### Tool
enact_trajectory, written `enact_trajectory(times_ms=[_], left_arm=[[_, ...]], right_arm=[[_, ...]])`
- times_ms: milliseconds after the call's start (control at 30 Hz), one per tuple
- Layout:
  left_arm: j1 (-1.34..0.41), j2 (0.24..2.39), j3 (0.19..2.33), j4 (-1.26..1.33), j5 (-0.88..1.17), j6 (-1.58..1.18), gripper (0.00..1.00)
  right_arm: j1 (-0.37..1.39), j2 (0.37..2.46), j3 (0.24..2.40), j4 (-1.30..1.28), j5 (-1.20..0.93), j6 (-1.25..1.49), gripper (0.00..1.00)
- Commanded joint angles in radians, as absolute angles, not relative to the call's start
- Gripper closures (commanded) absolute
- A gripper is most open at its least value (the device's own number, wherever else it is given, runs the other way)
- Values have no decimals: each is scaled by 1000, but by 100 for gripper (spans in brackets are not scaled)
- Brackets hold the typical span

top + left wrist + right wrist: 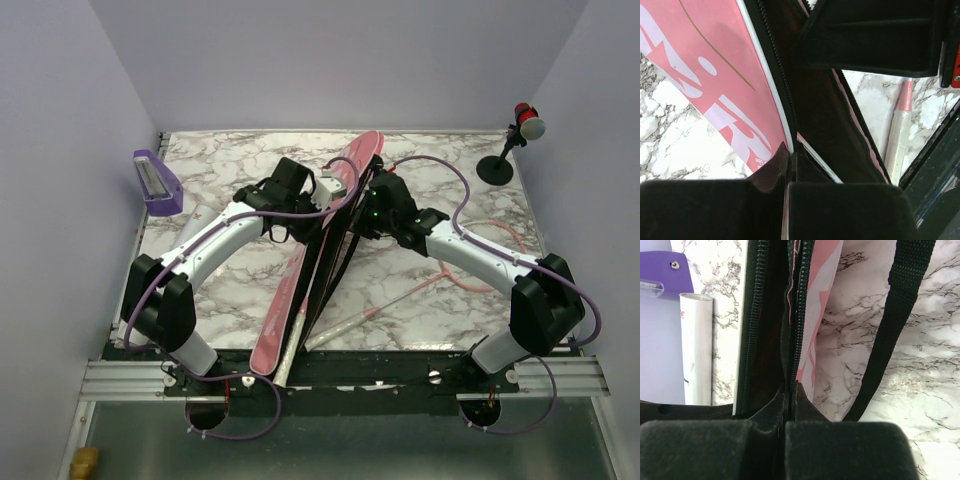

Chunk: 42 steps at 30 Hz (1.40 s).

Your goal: Pack up the badminton gear

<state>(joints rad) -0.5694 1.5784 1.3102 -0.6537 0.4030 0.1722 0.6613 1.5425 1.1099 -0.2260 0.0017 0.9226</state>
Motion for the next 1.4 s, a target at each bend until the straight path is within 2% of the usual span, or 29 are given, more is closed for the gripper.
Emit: enact_trajectory(times_ms=[0,133,233,333,467,733,967,1367], left_arm=[[-564,1555,1310,-635,380,164,100],[-554,1558,1313,-626,383,129,100],[-520,1577,1342,-614,406,80,100],[-485,1609,1385,-623,439,34,100],[-450,1614,1391,-606,471,5,100],[-440,1611,1333,-571,492,-26,100],[-416,1629,1327,-557,508,-49,100],[-399,1649,1370,-571,526,-54,100]], right_arm=[[667,1520,1131,-219,-12,914,99],[667,1528,1150,-273,23,917,96],[667,1517,1163,-328,58,917,77],[664,1482,1163,-383,110,920,51],[660,1421,1144,-509,195,946,36],[647,1332,1029,-880,319,1123,37],[644,1233,907,-1031,396,1268,43],[601,1293,770,-905,432,1308,50]])
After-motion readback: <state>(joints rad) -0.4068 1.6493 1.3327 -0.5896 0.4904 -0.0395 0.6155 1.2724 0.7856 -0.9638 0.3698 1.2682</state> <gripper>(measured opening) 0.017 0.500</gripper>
